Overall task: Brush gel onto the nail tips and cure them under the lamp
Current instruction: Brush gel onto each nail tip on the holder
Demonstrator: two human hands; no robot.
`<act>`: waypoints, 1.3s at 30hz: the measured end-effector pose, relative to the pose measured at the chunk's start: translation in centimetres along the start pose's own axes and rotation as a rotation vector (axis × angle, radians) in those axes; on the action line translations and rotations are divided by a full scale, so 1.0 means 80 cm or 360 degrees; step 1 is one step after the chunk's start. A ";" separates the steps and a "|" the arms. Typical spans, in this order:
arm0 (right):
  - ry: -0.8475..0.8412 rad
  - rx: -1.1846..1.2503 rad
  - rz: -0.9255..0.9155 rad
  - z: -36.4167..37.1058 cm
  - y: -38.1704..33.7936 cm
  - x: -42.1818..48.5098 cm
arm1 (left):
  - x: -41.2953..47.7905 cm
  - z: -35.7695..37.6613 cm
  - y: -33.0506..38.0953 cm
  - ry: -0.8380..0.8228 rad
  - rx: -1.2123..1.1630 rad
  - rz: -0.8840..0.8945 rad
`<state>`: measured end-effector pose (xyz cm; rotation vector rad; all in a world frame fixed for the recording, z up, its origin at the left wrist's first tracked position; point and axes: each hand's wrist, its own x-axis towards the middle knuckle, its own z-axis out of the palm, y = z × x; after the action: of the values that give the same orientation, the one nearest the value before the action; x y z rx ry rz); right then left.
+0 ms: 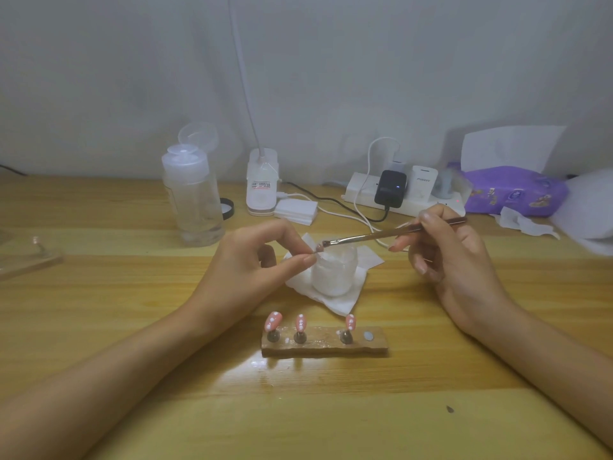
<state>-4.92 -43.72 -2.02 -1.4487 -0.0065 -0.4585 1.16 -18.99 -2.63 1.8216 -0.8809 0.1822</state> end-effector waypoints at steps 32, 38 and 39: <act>-0.0036 -0.0051 0.0024 0.001 0.001 -0.001 | 0.001 0.000 -0.003 -0.0011 0.0001 0.0078; -0.0050 -0.0030 -0.0028 0.000 -0.001 -0.002 | 0.002 0.001 -0.004 -0.0010 0.0027 0.0109; -0.0049 -0.0051 -0.0017 0.000 0.000 -0.001 | 0.002 0.001 -0.005 -0.0011 0.0038 0.0110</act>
<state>-4.99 -43.67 -2.06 -1.4880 -0.0314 -0.4468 1.47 -19.06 -2.89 1.8158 -0.9507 0.2310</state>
